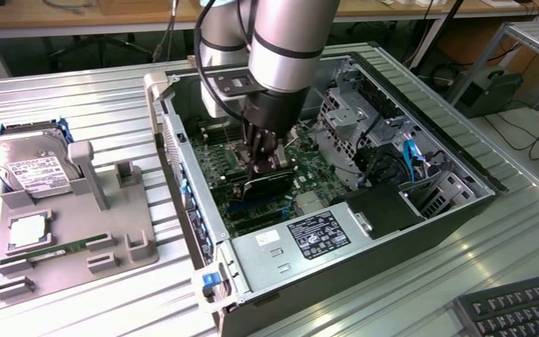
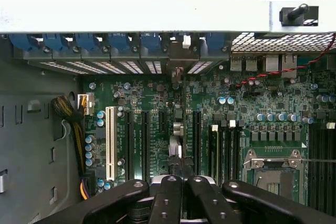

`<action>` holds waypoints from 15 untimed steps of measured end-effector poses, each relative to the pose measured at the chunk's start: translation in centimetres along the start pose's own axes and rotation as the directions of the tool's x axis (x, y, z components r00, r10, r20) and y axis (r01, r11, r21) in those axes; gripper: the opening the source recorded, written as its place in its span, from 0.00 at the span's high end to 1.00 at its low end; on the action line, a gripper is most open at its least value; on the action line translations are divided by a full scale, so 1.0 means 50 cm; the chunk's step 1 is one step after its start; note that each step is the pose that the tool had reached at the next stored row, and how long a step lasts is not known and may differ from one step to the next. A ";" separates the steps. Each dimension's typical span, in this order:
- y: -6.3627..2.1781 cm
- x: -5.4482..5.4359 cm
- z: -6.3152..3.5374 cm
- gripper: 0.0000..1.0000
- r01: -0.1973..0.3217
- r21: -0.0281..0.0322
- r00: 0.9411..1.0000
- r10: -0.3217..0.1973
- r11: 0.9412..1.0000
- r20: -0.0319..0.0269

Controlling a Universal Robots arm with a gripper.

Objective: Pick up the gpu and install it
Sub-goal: 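Press down on the gpu until it lock into place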

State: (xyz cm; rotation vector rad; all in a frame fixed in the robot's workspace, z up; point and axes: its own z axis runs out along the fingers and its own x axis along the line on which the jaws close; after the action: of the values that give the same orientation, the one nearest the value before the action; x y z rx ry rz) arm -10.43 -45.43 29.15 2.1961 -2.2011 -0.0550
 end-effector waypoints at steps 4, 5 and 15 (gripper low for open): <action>0.014 -0.004 0.010 0.89 0.000 0.015 1.000 0.000 1.000 0.000; 0.015 -0.005 0.013 0.89 0.000 0.018 1.000 0.000 1.000 0.000; 0.020 -0.006 0.041 0.89 0.000 0.031 1.000 0.000 1.000 0.000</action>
State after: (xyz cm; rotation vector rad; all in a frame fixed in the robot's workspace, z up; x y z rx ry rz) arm -11.53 -45.12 27.15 2.2119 -2.2166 -0.0217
